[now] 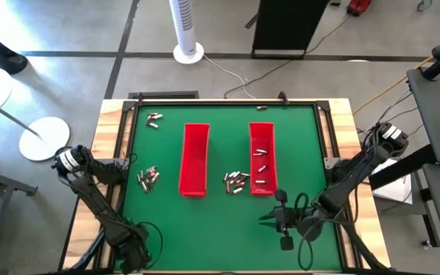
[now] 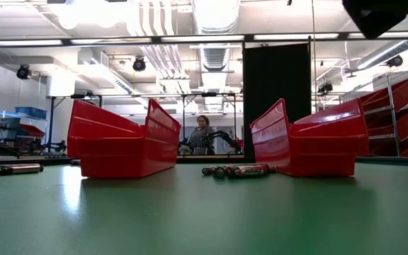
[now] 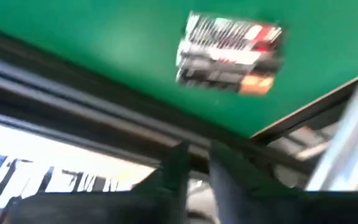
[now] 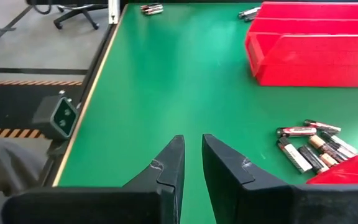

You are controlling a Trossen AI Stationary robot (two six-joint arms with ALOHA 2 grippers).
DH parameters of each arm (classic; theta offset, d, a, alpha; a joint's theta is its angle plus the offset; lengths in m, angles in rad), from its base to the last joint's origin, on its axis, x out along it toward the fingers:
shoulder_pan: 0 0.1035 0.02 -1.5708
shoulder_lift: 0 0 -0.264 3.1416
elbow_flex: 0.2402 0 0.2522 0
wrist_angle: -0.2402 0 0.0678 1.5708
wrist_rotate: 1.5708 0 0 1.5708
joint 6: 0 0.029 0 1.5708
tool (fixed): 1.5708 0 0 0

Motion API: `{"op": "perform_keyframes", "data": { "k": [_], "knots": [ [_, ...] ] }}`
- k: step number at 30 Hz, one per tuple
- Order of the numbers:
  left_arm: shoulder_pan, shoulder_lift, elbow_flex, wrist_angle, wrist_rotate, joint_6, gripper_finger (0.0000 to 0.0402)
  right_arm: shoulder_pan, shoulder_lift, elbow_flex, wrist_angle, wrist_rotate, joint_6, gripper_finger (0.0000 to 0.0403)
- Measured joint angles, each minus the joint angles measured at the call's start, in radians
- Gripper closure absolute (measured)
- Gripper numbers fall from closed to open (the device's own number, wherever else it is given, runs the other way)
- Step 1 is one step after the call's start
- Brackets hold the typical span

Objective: Sort batteries
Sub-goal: Put the silver battery into the right red bin

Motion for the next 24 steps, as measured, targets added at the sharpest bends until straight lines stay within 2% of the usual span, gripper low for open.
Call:
{"op": "perform_keyframes", "data": {
  "k": [2,4,10,16,24],
  "knots": [
    [0.0,0.0,-0.012,0.004,-0.002,0.019,0.0393,-0.016,0.0,0.0,0.0,0.001,-0.008,0.0355],
    [0.001,0.0,-0.013,0.008,-0.047,0.04,0.0388,-0.03,0.0,0.0,0.0,0.022,-0.042,0.0354],
    [-0.011,0.0,0.002,0.031,-0.048,0.044,0.0399,-0.066,-0.006,0.0,0.0,0.128,-0.138,0.0347],
    [-0.024,0.0,0.002,0.056,-0.06,0.003,0.0401,-0.109,-0.006,0.0,0.001,0.129,-0.201,0.0339],
    [-0.029,0.015,-0.004,0.069,-0.086,0.02,0.0401,-0.133,-0.007,0.0,0.0,0.129,-0.235,0.0341]
  ]
}}
